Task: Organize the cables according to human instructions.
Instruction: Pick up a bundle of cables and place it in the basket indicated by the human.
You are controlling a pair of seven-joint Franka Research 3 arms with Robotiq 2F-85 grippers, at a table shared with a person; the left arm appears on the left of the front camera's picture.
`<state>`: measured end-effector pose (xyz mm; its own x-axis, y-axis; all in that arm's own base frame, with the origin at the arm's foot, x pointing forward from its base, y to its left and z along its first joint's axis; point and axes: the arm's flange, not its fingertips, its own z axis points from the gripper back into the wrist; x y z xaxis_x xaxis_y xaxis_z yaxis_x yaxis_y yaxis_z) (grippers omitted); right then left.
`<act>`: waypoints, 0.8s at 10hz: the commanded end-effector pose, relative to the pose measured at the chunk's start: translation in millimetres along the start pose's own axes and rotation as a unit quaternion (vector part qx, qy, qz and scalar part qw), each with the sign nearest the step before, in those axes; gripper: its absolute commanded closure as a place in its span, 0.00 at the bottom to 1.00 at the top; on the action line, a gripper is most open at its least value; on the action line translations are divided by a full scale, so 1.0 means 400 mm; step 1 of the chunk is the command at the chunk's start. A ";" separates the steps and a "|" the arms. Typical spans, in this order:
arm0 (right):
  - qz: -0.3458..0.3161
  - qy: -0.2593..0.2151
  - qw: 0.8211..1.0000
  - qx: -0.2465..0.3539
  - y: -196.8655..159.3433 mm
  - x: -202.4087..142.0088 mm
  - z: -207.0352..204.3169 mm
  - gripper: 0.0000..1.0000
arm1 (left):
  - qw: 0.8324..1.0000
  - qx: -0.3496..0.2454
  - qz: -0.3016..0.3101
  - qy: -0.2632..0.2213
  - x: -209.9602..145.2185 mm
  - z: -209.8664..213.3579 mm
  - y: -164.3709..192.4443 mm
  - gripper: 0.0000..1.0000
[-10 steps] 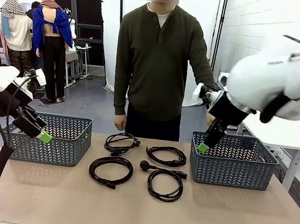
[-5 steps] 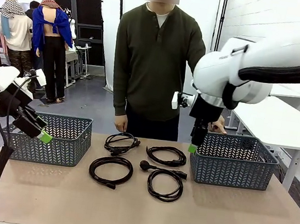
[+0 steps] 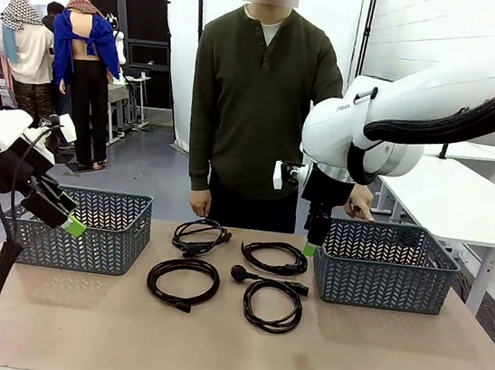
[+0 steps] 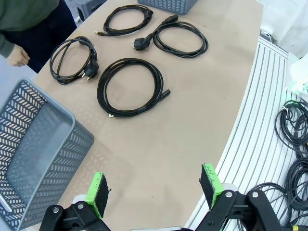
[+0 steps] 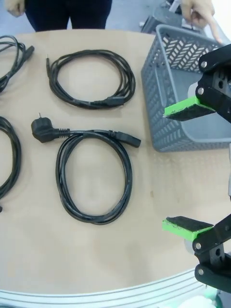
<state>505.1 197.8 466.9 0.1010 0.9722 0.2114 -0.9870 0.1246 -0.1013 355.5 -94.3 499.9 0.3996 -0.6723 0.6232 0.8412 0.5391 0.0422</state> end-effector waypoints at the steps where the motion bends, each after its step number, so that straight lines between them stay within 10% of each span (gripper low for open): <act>1: 0.001 -0.002 1.000 0.001 0.008 -0.001 0.009 0.00 | 1.000 -0.008 -0.002 -0.006 -0.004 0.000 0.006 0.00; 8: 0.032 0.029 0.999 -0.003 -0.049 0.032 -0.062 0.00 | 1.000 -0.008 -0.002 -0.006 -0.004 0.000 0.006 0.00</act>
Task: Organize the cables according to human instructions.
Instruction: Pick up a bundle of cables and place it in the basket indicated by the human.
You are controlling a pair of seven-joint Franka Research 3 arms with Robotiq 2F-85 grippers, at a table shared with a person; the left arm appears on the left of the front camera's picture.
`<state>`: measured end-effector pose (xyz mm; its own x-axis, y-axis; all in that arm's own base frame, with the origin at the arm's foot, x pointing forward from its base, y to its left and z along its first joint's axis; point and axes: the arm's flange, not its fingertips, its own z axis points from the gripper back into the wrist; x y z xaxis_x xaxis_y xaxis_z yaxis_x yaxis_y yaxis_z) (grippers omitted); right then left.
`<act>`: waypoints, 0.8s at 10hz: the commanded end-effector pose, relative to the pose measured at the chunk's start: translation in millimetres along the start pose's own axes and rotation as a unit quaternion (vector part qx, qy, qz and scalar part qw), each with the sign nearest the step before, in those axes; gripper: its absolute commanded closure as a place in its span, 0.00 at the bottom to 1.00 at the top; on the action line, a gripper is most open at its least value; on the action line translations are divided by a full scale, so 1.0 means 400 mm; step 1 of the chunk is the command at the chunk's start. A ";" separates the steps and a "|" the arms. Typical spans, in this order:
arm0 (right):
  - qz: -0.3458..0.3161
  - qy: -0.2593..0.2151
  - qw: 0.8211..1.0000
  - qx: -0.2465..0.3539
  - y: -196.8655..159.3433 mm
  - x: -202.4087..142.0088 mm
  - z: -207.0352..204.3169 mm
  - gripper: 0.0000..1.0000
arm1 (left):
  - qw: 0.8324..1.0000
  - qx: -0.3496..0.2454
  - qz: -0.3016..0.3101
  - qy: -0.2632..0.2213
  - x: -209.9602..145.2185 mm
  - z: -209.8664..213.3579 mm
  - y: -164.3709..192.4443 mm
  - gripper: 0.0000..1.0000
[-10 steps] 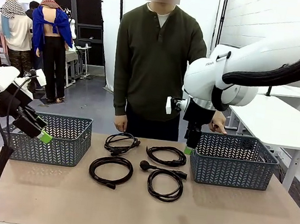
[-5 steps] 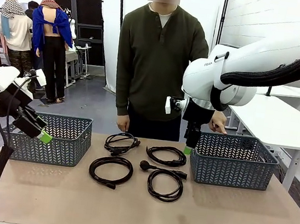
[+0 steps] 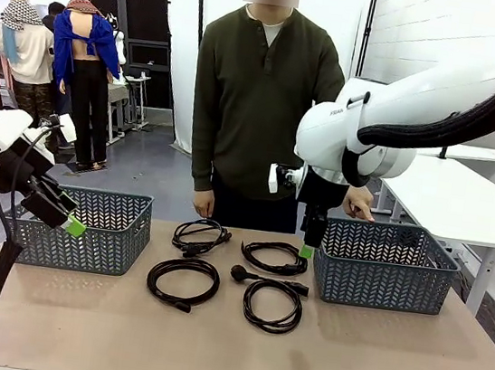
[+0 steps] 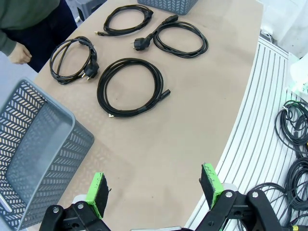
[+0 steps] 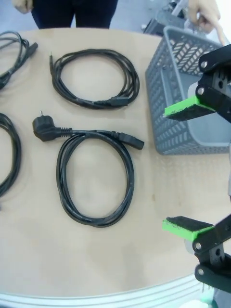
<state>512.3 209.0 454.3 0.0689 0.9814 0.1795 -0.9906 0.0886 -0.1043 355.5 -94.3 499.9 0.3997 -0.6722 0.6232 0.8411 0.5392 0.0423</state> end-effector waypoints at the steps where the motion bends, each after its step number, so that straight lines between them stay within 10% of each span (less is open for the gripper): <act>1: 0.011 0.025 1.000 -0.006 -0.052 0.016 -0.046 0.00 | 1.000 -0.008 -0.002 -0.006 -0.004 0.000 0.006 0.00; 8: 0.001 0.031 0.999 0.009 -0.105 0.087 -0.232 0.00 | 1.000 -0.008 -0.002 -0.006 -0.004 0.000 0.006 0.00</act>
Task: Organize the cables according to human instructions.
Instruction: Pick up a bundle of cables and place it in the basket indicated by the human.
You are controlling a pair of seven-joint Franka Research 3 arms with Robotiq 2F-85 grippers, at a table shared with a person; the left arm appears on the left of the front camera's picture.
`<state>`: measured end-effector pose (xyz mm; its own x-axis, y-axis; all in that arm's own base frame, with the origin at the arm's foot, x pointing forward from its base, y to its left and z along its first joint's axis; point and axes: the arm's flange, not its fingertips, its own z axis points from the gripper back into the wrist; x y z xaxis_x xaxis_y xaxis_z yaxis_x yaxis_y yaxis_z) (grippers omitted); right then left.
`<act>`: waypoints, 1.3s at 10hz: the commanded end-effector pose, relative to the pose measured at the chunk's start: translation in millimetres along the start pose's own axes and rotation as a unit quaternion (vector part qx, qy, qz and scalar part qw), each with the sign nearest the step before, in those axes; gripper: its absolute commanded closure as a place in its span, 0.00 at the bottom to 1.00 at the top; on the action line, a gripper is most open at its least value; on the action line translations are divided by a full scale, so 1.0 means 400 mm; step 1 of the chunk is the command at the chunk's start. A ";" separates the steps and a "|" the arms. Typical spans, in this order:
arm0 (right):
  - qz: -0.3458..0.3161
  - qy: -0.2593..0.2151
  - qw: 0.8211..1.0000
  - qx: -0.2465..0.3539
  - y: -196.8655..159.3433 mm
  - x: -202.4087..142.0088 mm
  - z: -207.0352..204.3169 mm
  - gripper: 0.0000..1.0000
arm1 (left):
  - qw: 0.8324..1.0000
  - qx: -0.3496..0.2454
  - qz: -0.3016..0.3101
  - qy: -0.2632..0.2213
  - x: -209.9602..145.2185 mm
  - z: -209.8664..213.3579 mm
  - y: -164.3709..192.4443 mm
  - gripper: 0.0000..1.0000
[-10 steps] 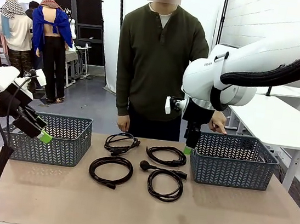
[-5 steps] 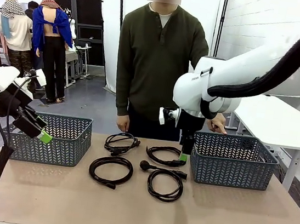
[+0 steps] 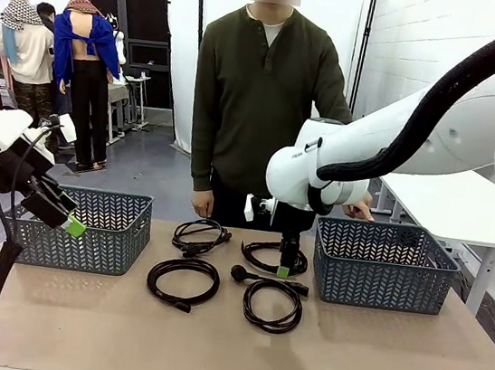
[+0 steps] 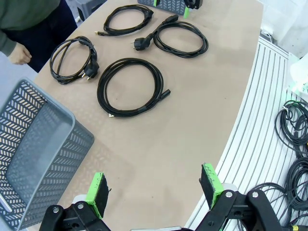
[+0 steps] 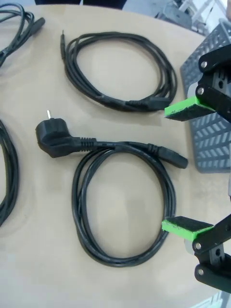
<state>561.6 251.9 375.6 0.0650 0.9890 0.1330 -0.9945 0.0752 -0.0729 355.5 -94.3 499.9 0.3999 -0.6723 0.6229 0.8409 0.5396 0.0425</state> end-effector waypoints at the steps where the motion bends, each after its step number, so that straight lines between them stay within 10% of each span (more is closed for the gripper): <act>1: -0.001 0.008 1.000 -0.005 -0.011 0.012 -0.028 0.00 | 1.000 -0.008 -0.002 -0.006 -0.004 0.000 0.006 0.00; 13: 0.024 0.039 0.999 0.026 -0.009 -0.006 -0.147 0.00 | 1.000 -0.008 -0.002 -0.006 -0.004 0.000 0.006 0.00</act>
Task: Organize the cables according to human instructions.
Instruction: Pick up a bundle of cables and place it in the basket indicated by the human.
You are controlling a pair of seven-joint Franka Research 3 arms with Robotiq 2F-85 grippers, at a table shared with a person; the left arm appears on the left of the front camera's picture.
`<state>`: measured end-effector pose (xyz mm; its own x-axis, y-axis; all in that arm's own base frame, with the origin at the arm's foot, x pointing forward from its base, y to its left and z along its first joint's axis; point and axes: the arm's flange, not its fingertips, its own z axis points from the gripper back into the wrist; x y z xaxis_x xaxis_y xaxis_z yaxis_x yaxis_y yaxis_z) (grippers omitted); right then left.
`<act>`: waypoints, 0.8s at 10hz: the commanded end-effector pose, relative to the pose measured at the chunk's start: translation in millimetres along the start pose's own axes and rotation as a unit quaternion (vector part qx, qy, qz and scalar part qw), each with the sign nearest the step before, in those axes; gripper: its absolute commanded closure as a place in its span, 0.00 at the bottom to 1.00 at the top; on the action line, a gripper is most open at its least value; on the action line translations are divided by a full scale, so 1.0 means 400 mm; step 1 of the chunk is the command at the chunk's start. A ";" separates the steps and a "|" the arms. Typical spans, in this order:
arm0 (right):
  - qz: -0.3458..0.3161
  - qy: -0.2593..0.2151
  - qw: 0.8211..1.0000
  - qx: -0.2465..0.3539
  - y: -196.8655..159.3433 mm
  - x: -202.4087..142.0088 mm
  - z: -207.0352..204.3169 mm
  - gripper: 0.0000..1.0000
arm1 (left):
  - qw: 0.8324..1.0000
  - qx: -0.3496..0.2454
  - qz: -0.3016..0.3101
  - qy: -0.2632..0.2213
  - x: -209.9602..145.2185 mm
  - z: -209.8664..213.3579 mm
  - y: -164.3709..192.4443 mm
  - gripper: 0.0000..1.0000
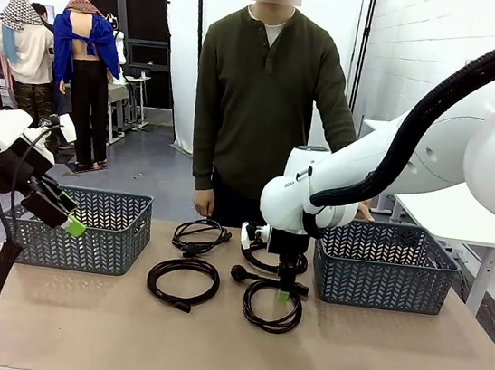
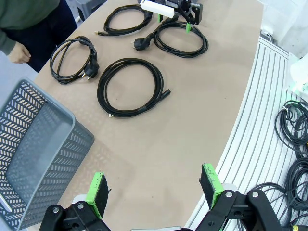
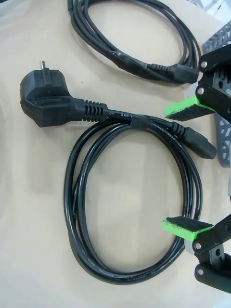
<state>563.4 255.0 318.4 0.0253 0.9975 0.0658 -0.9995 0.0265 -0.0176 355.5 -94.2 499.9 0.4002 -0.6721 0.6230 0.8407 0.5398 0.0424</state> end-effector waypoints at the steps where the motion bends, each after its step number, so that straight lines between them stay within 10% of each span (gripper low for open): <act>1: -0.001 0.005 1.000 -0.001 -0.023 0.008 -0.007 0.00 | 1.000 -0.008 -0.002 -0.006 -0.004 -0.001 0.006 0.00; 8: -0.009 0.001 1.000 0.014 -0.073 0.028 -0.020 0.00 | 1.000 -0.008 -0.002 -0.006 -0.004 -0.001 0.006 0.00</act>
<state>586.3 261.3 311.3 0.0352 0.9961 0.0811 -0.9994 0.0352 0.0009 355.5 -94.2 499.9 0.4002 -0.6721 0.6230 0.8407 0.5399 0.0424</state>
